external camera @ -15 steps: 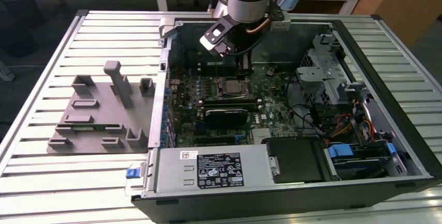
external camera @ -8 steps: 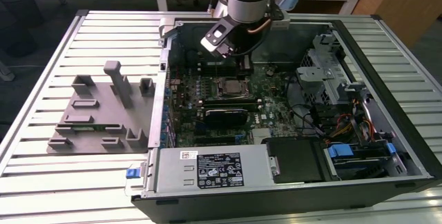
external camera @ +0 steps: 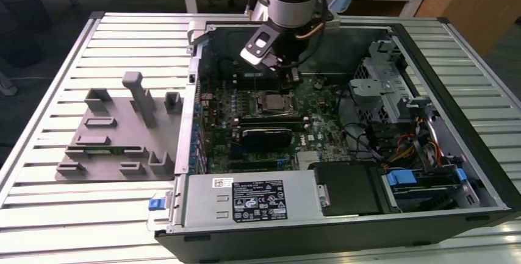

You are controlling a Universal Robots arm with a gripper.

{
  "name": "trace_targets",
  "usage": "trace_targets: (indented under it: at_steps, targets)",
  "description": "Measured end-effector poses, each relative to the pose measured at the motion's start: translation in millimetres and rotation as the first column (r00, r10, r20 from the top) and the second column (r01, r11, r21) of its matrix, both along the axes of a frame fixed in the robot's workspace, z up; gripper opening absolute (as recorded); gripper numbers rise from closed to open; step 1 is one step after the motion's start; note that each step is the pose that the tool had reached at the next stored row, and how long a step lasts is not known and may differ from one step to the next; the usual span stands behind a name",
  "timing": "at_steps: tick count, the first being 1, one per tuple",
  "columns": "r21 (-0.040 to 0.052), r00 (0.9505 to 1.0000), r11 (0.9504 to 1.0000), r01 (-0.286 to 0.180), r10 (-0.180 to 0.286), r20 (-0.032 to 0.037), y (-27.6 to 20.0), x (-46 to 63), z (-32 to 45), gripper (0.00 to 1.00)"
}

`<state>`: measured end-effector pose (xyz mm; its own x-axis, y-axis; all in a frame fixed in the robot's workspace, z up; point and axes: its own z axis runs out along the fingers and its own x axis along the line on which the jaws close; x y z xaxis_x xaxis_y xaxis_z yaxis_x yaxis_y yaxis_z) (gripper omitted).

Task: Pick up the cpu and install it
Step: 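Close the cpu cover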

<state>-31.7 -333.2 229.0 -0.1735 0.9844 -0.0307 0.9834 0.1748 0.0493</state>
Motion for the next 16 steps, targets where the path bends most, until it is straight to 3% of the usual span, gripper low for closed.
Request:
trace_targets:
  at_steps: [4,8,11,16]
  targets:
    - [-0.0043,0.9976,0.9976,-0.069,0.069,-0.0001,0.0,0.0,-0.2,0.11]
    - [-0.0087,0.9908,0.9908,-0.135,0.135,-0.0006,0.0,-0.1,-0.4,0.11]
    - [-0.0117,0.9824,0.9823,-0.187,0.187,-0.0011,0.0,-0.1,-0.6,0.11]
    - [-0.0162,0.9616,0.9614,-0.275,0.275,-0.0022,0.0,-0.1,-0.9,0.11]
